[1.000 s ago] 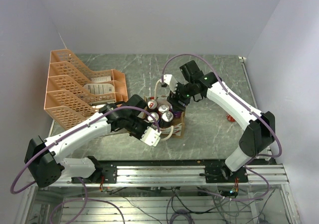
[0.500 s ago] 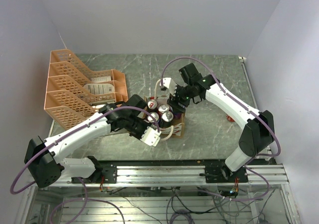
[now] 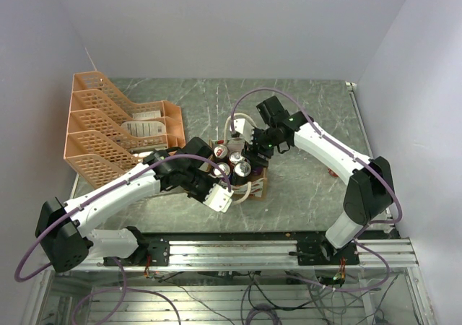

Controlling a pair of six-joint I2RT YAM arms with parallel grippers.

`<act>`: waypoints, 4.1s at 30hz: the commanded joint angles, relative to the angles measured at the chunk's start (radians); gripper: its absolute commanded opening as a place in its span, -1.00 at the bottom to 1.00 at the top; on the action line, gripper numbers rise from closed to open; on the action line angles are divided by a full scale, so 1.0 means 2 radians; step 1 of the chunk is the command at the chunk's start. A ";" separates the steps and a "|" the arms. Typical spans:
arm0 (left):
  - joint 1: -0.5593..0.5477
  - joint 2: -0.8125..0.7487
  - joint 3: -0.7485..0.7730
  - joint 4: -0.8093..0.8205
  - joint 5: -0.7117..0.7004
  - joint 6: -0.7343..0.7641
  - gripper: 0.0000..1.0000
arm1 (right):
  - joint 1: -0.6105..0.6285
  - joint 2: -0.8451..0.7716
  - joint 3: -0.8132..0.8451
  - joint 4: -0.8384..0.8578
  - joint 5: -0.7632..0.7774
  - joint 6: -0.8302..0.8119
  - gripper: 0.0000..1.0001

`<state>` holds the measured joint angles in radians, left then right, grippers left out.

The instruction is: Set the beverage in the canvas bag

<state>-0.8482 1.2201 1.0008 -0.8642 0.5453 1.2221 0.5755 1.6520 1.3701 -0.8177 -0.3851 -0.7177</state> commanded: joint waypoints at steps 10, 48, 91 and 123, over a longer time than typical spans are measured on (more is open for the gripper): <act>-0.006 -0.011 -0.007 0.013 0.011 -0.004 -0.86 | -0.002 0.002 -0.032 0.043 0.018 -0.016 0.00; -0.006 -0.019 -0.011 0.014 0.010 -0.003 -0.86 | -0.002 -0.073 -0.008 0.033 -0.012 0.020 0.52; -0.006 -0.024 -0.016 0.019 0.012 -0.003 -0.86 | -0.477 -0.164 -0.181 0.098 0.043 0.146 1.00; -0.006 -0.016 -0.011 0.020 0.027 -0.007 -0.86 | -0.491 -0.186 -0.114 0.011 -0.122 0.090 -0.58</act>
<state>-0.8482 1.1866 0.9787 -0.8421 0.5465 1.2213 -0.4175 1.3769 1.0412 -0.7536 -0.4618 -0.4984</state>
